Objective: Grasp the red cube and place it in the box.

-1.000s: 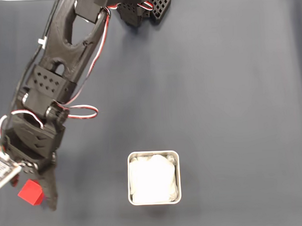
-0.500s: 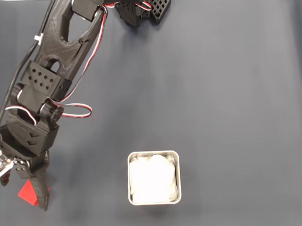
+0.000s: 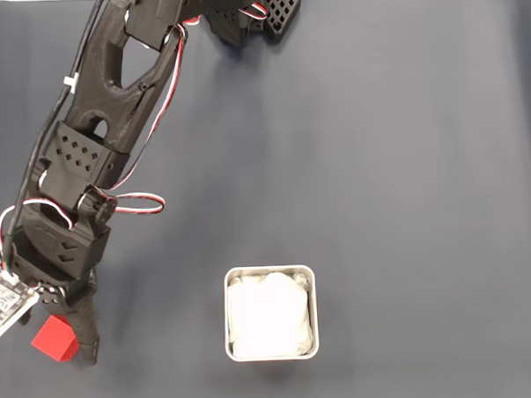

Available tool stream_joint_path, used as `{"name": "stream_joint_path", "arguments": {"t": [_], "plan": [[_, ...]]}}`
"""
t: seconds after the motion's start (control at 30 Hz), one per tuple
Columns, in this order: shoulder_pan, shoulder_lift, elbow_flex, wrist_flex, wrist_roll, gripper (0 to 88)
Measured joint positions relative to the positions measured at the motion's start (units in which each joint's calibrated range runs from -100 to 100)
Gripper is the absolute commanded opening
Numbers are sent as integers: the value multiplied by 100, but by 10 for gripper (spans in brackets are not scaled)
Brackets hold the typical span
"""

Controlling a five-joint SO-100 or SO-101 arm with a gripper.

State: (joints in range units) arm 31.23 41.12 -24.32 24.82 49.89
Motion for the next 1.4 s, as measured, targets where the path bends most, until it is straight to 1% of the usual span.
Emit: {"name": "stream_joint_path", "arguments": {"t": [0.63,0.93,1.1,1.4], "plan": [[-89,113,-36,0,-5,375],[-163,174,-45,-64,-10,292],[-193,174,-45,-64,63,266],[-193,174,-45,-64,166,183]]}}
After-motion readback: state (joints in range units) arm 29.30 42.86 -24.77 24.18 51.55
